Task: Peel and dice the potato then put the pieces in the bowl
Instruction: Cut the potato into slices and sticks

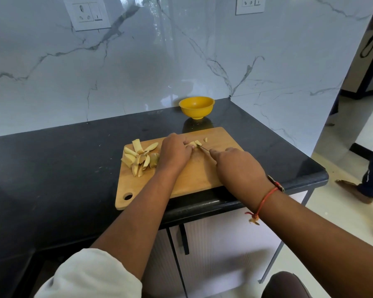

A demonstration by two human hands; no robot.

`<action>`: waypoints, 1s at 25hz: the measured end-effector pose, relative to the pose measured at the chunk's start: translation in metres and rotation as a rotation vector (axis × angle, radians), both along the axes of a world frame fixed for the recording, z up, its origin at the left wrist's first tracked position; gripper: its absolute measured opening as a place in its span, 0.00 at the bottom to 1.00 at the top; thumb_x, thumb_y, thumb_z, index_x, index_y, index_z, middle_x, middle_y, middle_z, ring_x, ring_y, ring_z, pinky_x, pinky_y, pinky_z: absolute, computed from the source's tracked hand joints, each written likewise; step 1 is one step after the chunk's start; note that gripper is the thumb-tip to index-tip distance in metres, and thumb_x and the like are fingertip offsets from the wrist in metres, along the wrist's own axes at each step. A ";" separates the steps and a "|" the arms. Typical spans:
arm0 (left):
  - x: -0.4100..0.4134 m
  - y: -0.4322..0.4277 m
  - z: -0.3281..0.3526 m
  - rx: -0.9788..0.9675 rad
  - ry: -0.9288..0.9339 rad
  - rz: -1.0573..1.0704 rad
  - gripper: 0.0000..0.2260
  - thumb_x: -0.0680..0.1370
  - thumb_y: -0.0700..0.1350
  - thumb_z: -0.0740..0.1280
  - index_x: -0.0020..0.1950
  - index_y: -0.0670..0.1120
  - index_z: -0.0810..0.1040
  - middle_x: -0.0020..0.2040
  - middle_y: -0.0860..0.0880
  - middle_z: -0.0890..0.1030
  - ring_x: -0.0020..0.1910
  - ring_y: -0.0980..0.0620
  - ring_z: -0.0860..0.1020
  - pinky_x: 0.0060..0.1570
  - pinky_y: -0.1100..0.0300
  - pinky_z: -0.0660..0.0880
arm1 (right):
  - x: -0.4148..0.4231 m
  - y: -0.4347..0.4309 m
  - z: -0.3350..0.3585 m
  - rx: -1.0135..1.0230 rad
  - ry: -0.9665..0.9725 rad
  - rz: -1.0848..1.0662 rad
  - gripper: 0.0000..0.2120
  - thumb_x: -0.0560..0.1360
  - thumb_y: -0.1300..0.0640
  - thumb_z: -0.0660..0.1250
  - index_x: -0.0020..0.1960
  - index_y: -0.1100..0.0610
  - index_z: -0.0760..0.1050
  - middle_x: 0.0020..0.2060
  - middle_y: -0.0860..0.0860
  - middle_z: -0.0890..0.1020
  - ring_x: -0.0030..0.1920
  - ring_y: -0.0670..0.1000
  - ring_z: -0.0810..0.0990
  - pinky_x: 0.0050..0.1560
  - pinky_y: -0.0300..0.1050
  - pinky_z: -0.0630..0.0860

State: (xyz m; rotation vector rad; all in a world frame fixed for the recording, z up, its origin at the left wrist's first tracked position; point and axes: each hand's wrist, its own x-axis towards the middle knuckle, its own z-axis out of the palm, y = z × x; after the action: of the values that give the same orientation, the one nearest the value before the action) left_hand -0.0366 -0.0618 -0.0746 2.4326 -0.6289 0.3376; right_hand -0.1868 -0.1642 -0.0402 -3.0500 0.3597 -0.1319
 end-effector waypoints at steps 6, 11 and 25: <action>-0.007 0.005 0.004 -0.044 0.026 0.028 0.07 0.76 0.46 0.72 0.52 0.45 0.83 0.49 0.48 0.81 0.47 0.53 0.76 0.42 0.61 0.71 | 0.016 -0.020 -0.005 0.002 -0.075 -0.072 0.25 0.83 0.60 0.52 0.78 0.44 0.63 0.47 0.54 0.74 0.52 0.58 0.80 0.51 0.53 0.80; -0.008 0.007 0.006 -0.084 0.044 0.024 0.10 0.76 0.46 0.72 0.56 0.45 0.84 0.51 0.48 0.83 0.49 0.52 0.78 0.47 0.59 0.76 | 0.020 -0.020 -0.004 0.119 -0.222 -0.065 0.20 0.83 0.55 0.54 0.73 0.44 0.71 0.45 0.54 0.80 0.42 0.53 0.78 0.41 0.45 0.75; -0.008 0.003 0.008 -0.112 0.080 0.023 0.07 0.77 0.45 0.72 0.53 0.47 0.85 0.48 0.49 0.84 0.47 0.53 0.78 0.49 0.58 0.77 | 0.062 0.001 -0.005 0.171 -0.145 -0.074 0.16 0.83 0.55 0.58 0.66 0.54 0.79 0.46 0.53 0.82 0.45 0.52 0.80 0.52 0.46 0.80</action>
State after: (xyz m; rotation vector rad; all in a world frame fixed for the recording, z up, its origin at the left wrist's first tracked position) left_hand -0.0446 -0.0586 -0.0667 2.3356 -0.5333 0.2763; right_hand -0.1246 -0.1628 -0.0447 -2.8397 0.4485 -0.3076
